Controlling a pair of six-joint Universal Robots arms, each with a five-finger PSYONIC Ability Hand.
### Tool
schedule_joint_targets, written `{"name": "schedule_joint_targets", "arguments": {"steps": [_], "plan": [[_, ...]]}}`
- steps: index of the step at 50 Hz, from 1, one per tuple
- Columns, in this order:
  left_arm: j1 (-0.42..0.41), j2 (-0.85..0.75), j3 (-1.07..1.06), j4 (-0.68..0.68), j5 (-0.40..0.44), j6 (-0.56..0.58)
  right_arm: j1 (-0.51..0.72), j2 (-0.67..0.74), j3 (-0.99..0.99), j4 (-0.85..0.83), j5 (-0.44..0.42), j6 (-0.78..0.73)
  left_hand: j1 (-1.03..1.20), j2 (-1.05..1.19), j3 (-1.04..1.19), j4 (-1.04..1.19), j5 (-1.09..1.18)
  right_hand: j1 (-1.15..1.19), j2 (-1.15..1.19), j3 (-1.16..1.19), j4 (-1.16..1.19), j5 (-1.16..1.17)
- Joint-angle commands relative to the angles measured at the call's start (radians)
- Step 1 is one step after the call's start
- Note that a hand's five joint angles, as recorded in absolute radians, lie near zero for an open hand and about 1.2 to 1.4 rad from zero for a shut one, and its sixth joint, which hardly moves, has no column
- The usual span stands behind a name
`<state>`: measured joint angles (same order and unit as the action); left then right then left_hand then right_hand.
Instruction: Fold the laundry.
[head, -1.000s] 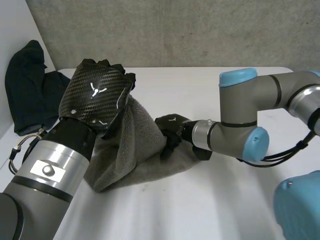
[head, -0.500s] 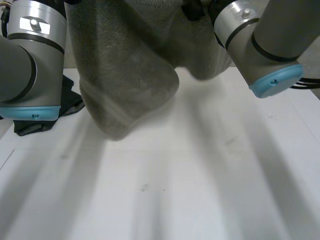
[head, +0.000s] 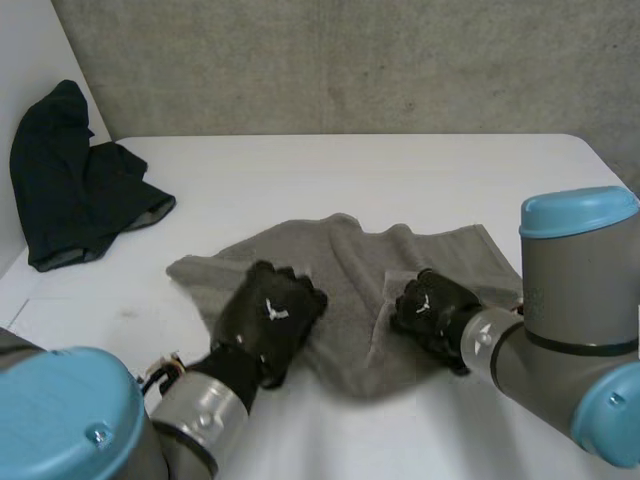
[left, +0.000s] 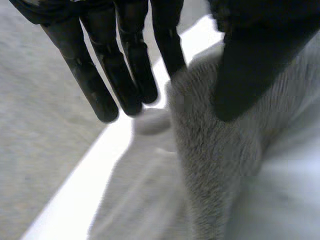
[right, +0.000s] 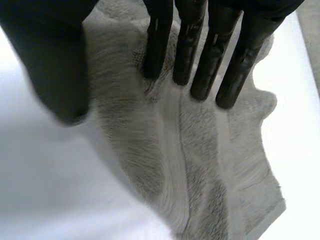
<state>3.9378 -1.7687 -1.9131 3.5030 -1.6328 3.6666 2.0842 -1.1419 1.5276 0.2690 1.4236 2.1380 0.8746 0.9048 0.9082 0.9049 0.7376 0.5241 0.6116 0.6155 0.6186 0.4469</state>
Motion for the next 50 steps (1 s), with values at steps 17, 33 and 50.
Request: {"name": "schedule_joint_targets", "arguments": {"steps": [17, 33, 50], "plan": [[0.398, 0.059, 0.161, -0.187, 0.273, 0.009, -0.128, 0.007, -0.322, 0.091, -0.227, 0.293, -0.582, -0.612, -0.615, -0.612, -0.619, -0.240, -0.327, -0.331, -0.334, -0.337], [0.489, -0.241, 0.315, -0.389, 0.636, 0.078, -0.116, 0.189, -0.346, 0.156, -0.333, 0.063, -0.388, -0.418, -0.422, -0.418, -0.426, -0.081, -0.169, -0.173, -0.176, -0.178], [0.417, -0.311, 0.310, -0.395, 0.616, 0.300, -0.118, 0.254, -0.308, 0.079, -0.321, 0.052, -0.394, -0.424, -0.428, -0.424, -0.432, 0.236, 0.148, 0.144, 0.141, 0.138]]}}
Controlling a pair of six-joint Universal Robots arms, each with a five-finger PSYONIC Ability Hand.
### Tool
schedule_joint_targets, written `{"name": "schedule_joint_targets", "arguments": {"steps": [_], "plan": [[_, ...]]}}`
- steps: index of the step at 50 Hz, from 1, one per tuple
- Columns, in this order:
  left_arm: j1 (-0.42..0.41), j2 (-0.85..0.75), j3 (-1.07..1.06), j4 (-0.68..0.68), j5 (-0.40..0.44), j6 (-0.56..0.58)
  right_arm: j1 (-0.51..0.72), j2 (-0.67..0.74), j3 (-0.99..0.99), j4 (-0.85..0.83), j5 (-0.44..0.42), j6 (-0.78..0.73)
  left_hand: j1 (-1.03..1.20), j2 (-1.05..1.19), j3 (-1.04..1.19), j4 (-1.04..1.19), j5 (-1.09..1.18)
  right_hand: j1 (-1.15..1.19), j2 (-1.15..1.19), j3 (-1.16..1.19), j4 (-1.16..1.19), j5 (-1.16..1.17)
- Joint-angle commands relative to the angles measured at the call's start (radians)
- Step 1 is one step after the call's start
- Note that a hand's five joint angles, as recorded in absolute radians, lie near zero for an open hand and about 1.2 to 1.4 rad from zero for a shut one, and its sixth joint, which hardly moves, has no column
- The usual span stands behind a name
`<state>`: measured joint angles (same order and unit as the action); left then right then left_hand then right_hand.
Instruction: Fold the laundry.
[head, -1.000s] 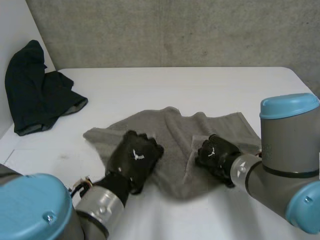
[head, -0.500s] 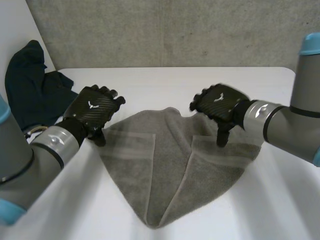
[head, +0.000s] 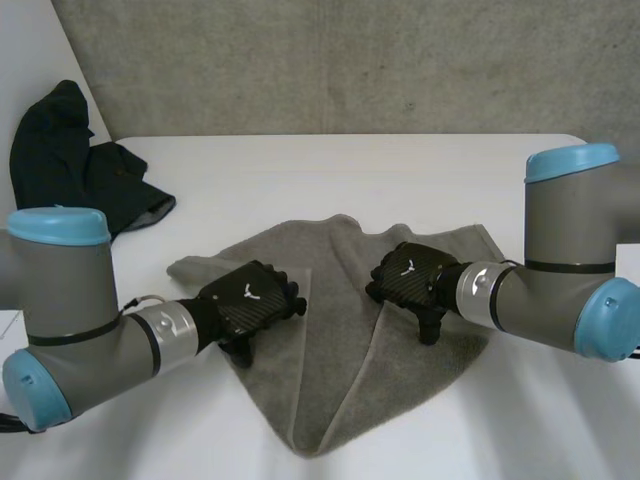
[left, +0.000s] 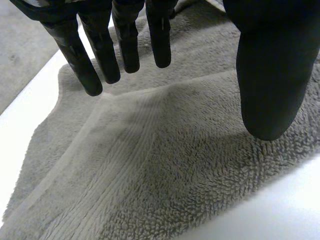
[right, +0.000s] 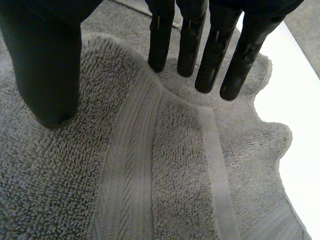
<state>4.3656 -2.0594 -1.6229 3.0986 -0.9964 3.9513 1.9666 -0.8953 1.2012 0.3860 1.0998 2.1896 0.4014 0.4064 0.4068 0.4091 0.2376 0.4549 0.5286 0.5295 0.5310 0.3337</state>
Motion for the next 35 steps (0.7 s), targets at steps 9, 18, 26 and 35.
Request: {"name": "schedule_joint_targets", "arguments": {"steps": [9, 18, 26, 35], "plan": [[-0.043, -0.056, 0.081, 0.009, -0.039, 0.020, -0.014, -0.010, 0.072, -0.039, -0.006, 0.002, 0.085, 0.080, 0.080, 0.077, 0.074, 0.940, 0.866, 0.866, 0.864, 0.887], [-0.061, -0.123, 0.152, 0.009, -0.065, 0.057, -0.032, -0.088, 0.150, -0.041, -0.011, 0.001, 0.123, 0.118, 0.118, 0.115, 0.112, 0.941, 0.868, 0.867, 0.865, 0.888], [-0.069, -0.179, 0.202, 0.008, -0.110, 0.150, -0.077, -0.174, 0.261, -0.042, -0.034, -0.002, 0.208, 0.203, 0.203, 0.201, 0.198, 0.941, 0.868, 0.867, 0.865, 0.888], [-0.084, -0.206, 0.224, 0.009, -0.113, 0.164, -0.120, -0.192, 0.320, -0.045, -0.037, -0.027, 0.398, 0.393, 0.393, 0.391, 0.387, 0.941, 0.868, 0.867, 0.865, 0.888]]}}
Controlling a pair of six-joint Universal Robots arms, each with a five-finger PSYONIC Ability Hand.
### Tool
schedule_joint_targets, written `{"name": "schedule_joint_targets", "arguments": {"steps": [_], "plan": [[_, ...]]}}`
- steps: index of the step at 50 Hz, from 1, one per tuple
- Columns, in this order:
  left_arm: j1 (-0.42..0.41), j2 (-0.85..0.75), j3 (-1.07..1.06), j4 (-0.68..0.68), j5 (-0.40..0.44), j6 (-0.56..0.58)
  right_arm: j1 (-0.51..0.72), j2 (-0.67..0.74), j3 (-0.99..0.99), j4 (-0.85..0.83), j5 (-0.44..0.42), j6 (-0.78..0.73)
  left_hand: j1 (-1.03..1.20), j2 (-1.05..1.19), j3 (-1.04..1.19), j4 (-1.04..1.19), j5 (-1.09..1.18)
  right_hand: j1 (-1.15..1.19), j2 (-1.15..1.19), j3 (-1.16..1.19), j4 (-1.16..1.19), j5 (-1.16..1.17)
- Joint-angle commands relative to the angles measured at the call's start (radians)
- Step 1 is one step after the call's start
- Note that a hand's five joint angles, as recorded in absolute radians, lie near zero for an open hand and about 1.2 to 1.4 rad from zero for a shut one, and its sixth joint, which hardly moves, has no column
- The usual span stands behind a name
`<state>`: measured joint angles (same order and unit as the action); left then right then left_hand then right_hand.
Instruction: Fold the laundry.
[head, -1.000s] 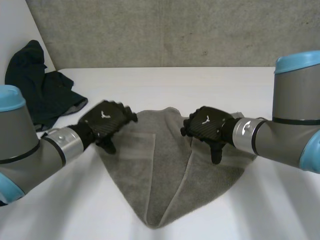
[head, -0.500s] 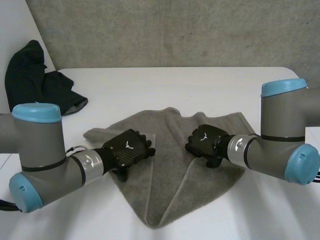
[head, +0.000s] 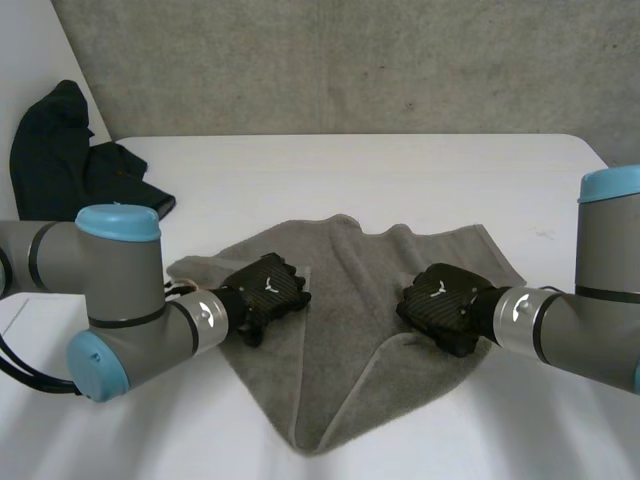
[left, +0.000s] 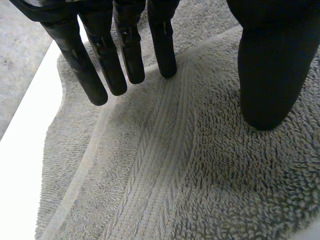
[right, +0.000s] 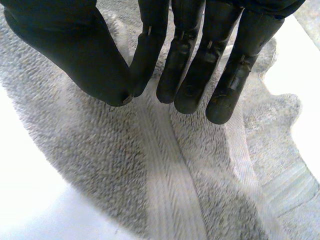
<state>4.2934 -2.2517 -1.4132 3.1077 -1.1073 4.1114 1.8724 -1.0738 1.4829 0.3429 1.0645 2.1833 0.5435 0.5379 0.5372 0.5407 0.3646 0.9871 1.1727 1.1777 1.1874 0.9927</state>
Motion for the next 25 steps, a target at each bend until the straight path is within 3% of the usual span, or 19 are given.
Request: {"name": "schedule_joint_targets", "arguments": {"steps": [1, 7, 13, 19, 22, 25], "plan": [[-0.014, -0.014, 0.017, 0.000, -0.003, 0.004, -0.027, -0.015, 0.043, -0.002, 0.000, -0.023, 0.315, 0.321, 0.322, 0.318, 0.320, 0.409, 0.224, 0.219, 0.209, 0.229], [-0.029, -0.011, 0.023, 0.009, -0.013, -0.003, -0.038, -0.015, 0.051, -0.010, 0.000, -0.030, 0.852, 0.858, 0.859, 0.855, 0.857, 0.409, 0.224, 0.219, 0.209, 0.229], [-0.060, 0.009, 0.004, 0.118, -0.143, -0.023, -0.039, -0.015, 0.051, -0.030, 0.002, -0.025, 0.853, 0.858, 0.859, 0.856, 0.857, 0.409, 0.224, 0.219, 0.209, 0.229], [-0.061, 0.090, -0.039, 0.144, -0.171, -0.036, -0.036, -0.017, 0.027, -0.051, 0.011, -0.011, 0.853, 0.858, 0.859, 0.856, 0.857, 0.409, 0.224, 0.219, 0.209, 0.229], [-0.055, 0.142, -0.081, 0.144, -0.174, -0.036, -0.035, -0.017, -0.022, -0.050, 0.020, 0.019, 0.853, 0.858, 0.859, 0.856, 0.857, 0.229, 0.043, 0.038, 0.029, 0.049], [-0.043, 0.205, -0.133, 0.146, -0.174, -0.040, -0.033, -0.014, -0.091, -0.041, 0.025, 0.082, 0.853, 0.858, 0.859, 0.856, 0.857, -0.217, -0.402, -0.407, -0.417, -0.397]]}}
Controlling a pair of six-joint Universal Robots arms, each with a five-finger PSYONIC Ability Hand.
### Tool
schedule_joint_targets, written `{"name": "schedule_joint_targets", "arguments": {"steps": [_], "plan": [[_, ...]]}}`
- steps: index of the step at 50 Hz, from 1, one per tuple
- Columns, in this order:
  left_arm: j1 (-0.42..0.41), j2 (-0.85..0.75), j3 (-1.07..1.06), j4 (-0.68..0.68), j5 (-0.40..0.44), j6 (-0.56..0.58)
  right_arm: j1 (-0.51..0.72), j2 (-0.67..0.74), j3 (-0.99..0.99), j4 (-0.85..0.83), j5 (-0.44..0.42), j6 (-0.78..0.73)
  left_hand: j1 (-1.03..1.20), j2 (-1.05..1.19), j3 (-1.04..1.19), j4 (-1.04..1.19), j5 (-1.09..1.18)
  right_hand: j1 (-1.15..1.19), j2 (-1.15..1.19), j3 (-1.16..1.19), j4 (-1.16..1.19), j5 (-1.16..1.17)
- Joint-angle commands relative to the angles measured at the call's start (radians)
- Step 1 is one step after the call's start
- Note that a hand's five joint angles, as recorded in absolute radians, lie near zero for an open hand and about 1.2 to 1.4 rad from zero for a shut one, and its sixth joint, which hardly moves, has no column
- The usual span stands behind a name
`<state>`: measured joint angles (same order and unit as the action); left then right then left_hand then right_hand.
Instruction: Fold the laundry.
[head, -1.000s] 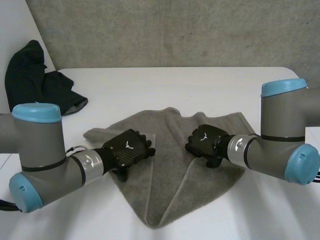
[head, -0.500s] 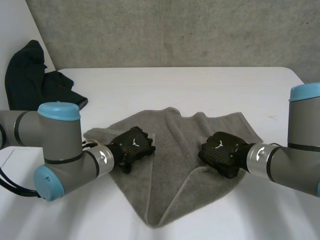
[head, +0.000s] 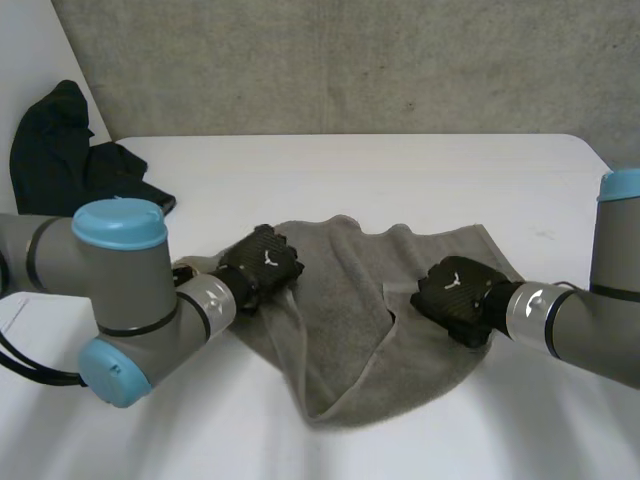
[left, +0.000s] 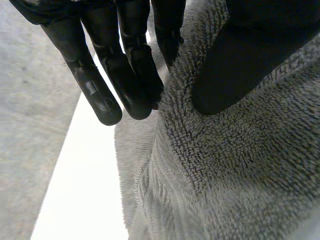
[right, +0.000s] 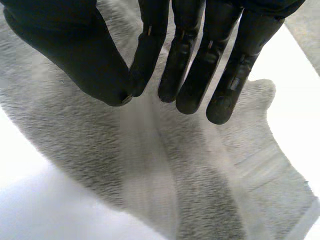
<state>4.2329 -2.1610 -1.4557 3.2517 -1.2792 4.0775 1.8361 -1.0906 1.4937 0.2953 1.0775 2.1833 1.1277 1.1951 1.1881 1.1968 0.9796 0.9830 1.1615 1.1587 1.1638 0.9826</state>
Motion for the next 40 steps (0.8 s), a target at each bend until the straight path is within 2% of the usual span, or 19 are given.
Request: {"name": "schedule_joint_targets", "arguments": {"steps": [1, 3, 9, 16, 20, 26, 33, 34, 38, 40], "plan": [[0.022, 0.127, -0.104, 0.002, -0.002, -0.009, 0.005, 0.006, -0.136, 0.008, 0.007, 0.108, 0.269, 0.201, 0.208, 0.199, 0.242, -0.406, -0.584, -0.581, -0.587, -0.580], [0.038, 0.173, -0.149, 0.003, 0.000, -0.025, 0.006, 0.012, -0.173, 0.010, -0.001, 0.127, 0.269, 0.201, 0.208, 0.199, 0.242, -0.522, -0.700, -0.698, -0.703, -0.696], [0.053, 0.257, -0.219, 0.023, 0.000, -0.080, 0.012, 0.099, -0.306, 0.088, -0.036, 0.127, 0.269, 0.201, 0.208, 0.199, 0.242, -0.625, -0.803, -0.801, -0.806, -0.799], [0.090, 0.309, -0.252, 0.039, -0.003, -0.164, 0.078, 0.179, -0.368, 0.263, -0.076, -0.026, 0.269, 0.201, 0.208, 0.199, 0.242, -0.610, -0.789, -0.786, -0.791, -0.785], [0.101, 0.323, -0.255, 0.039, -0.003, -0.212, 0.095, 0.190, -0.357, 0.298, -0.077, -0.091, 0.269, 0.201, 0.208, 0.199, 0.242, -0.575, -0.754, -0.751, -0.756, -0.749], [0.114, 0.329, -0.253, 0.040, -0.003, -0.252, 0.103, 0.202, -0.339, 0.295, -0.080, -0.096, 0.269, 0.201, 0.208, 0.199, 0.242, -0.505, -0.683, -0.680, -0.686, -0.679], [0.116, 0.329, -0.250, 0.043, -0.005, -0.258, 0.101, 0.207, -0.332, 0.285, -0.077, -0.097, 0.269, 0.201, 0.208, 0.199, 0.242, -0.047, -0.226, -0.223, -0.228, -0.221], [0.116, 0.328, -0.249, 0.045, -0.005, -0.258, 0.100, 0.207, -0.329, 0.282, -0.076, -0.096, 0.269, 0.201, 0.208, 0.199, 0.242, 0.102, -0.077, -0.074, -0.079, -0.073], [0.128, 0.329, -0.244, 0.054, -0.012, -0.264, 0.088, 0.198, -0.313, 0.282, -0.068, -0.099, 0.269, 0.201, 0.208, 0.199, 0.242, 0.412, 0.234, 0.237, 0.231, 0.238], [0.133, 0.331, -0.238, 0.054, -0.032, -0.284, 0.088, 0.192, -0.305, 0.283, -0.065, -0.097, 0.269, 0.201, 0.208, 0.199, 0.242, 0.413, 0.235, 0.238, 0.232, 0.239]]}}
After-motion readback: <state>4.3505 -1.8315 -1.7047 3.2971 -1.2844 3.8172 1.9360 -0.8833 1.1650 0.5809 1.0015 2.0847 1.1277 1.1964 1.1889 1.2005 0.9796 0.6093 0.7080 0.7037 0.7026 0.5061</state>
